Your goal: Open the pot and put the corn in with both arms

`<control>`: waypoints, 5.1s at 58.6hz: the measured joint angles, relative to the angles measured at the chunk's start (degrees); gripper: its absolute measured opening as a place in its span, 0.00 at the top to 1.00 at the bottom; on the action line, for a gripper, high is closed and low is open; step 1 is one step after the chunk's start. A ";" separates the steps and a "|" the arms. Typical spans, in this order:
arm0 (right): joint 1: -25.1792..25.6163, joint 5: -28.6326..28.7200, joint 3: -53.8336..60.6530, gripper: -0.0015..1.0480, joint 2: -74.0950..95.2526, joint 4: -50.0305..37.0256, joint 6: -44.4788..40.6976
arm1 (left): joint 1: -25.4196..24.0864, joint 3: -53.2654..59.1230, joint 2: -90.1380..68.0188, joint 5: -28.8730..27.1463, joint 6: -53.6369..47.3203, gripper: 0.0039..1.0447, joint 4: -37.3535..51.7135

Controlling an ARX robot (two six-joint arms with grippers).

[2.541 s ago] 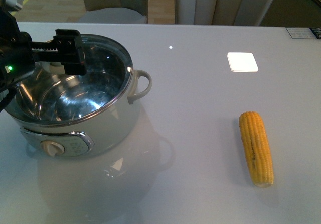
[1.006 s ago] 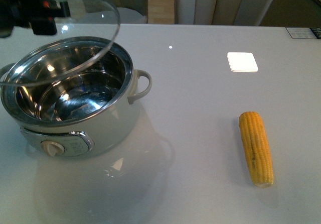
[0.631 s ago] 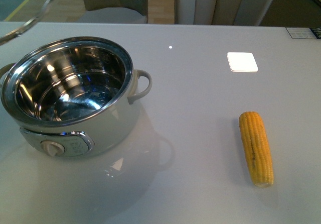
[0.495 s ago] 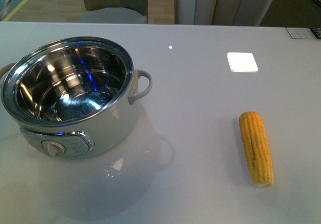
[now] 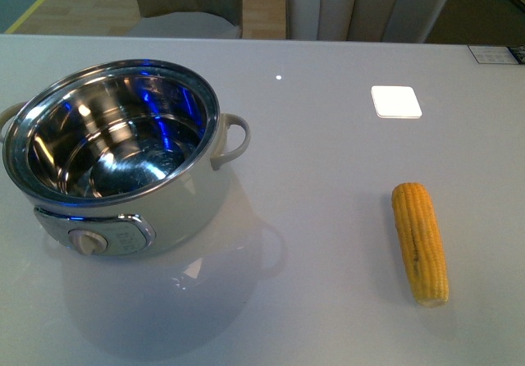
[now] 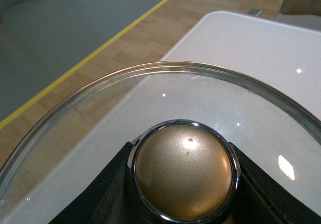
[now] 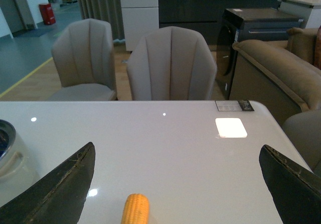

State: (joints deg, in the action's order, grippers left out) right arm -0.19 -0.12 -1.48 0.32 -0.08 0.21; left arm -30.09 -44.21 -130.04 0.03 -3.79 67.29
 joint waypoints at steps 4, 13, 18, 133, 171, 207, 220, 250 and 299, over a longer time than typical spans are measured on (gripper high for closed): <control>0.00 0.00 0.00 0.08 0.00 0.00 0.00 | -0.07 -1.20 -2.16 0.15 0.04 0.57 0.48; 0.00 0.00 0.00 0.08 0.00 0.00 0.00 | 0.42 -4.83 -7.28 1.38 0.22 0.57 1.97; 0.00 0.00 0.00 0.08 0.00 0.00 0.00 | 1.29 -7.65 -11.21 1.88 0.17 0.57 2.99; 0.00 0.00 0.00 0.08 -0.02 0.00 0.00 | 12.70 17.18 35.26 -1.62 17.49 0.06 -1.44; 0.00 0.02 0.00 0.08 -0.02 0.00 0.00 | 16.81 40.59 70.01 -3.48 14.40 0.06 -21.62; 0.00 0.00 0.00 0.08 -0.09 0.09 0.00 | 22.03 44.11 83.27 7.58 4.81 0.69 -18.88; 0.00 0.04 0.00 0.08 -0.09 0.09 -0.02 | 29.27 43.69 98.82 0.61 4.44 0.97 -34.75; 0.00 -0.02 0.00 0.08 -0.09 0.09 0.00 | 29.94 43.60 114.95 -0.04 4.42 0.97 -52.19; 0.00 0.00 0.00 0.08 -0.09 0.09 0.00 | 29.94 43.56 129.68 -0.07 4.42 0.55 -67.21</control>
State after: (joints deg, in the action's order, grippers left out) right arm -0.19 -0.12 -1.48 0.23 0.01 0.21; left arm -0.14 -0.64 -0.36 -0.03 0.62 0.08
